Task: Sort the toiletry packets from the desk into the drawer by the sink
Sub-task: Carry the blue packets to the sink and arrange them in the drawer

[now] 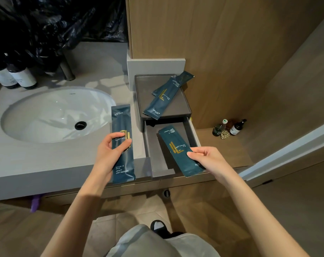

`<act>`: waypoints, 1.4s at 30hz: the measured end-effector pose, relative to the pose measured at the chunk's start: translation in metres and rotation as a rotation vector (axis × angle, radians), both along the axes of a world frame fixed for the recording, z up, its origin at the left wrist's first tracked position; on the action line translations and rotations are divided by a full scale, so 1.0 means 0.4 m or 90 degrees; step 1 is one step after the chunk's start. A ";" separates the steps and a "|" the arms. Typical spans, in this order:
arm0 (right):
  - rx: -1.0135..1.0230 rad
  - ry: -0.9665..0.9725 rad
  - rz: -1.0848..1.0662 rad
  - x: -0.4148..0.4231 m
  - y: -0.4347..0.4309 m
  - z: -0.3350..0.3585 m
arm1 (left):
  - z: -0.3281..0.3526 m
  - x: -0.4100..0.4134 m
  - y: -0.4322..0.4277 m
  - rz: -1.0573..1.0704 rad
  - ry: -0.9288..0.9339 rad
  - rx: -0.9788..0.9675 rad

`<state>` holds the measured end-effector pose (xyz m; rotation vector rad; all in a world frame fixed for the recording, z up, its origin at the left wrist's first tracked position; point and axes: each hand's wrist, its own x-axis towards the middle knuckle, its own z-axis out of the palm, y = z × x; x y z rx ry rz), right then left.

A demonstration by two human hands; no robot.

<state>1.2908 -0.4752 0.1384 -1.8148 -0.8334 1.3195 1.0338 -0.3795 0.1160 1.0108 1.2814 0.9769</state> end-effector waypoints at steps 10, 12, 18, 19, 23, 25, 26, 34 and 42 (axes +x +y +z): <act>-0.025 -0.017 0.010 -0.068 0.188 -0.114 | 0.014 -0.008 -0.017 -0.017 -0.030 0.001; -0.034 -0.060 0.045 -0.073 0.202 -0.145 | 0.012 -0.013 -0.018 -0.021 -0.022 0.002; -0.016 -0.207 0.116 -0.081 0.208 -0.189 | 0.012 -0.010 -0.016 -0.012 0.011 0.005; 0.000 -0.228 0.123 -0.082 0.206 -0.192 | 0.013 -0.006 -0.015 -0.011 0.012 0.003; 0.069 -0.310 0.126 -0.091 0.200 -0.200 | 0.015 0.010 -0.011 -0.016 0.006 -0.013; 0.097 -0.351 0.131 -0.090 0.200 -0.197 | 0.018 0.020 -0.009 -0.022 0.006 -0.022; 0.102 -0.365 0.141 -0.090 0.201 -0.191 | 0.019 0.025 -0.007 -0.025 0.006 -0.025; 0.232 -0.383 0.128 -0.081 0.184 -0.065 | 0.023 0.048 0.002 -0.050 0.041 0.006; 0.482 -0.537 0.142 -0.073 0.174 0.068 | 0.052 0.026 0.013 -0.276 0.475 0.289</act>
